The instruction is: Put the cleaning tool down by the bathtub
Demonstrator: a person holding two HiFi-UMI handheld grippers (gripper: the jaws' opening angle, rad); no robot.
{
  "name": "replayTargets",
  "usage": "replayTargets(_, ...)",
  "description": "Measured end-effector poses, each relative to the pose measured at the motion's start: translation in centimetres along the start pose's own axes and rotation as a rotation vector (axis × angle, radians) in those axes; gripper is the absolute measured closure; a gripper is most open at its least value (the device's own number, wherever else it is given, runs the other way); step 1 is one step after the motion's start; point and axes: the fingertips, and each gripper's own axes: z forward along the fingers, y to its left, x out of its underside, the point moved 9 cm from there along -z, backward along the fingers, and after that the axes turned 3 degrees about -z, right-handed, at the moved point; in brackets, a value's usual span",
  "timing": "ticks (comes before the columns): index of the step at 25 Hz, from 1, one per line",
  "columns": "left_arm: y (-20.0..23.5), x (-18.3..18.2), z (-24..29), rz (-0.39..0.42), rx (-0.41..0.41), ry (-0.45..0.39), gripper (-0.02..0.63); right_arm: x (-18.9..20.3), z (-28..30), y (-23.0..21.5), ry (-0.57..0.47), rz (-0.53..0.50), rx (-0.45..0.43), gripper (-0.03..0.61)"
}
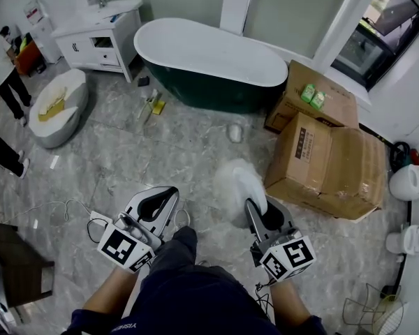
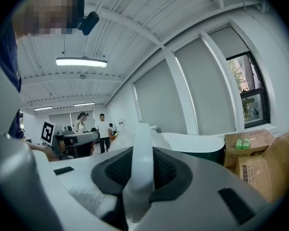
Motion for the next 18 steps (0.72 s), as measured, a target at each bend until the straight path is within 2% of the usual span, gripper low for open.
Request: replayTargets(18,14.4,-2.8,5.3,-0.019,0.037,0.001,0.583,-3.7,14.6,-1.2,0.029,-0.002,0.023,0.485)
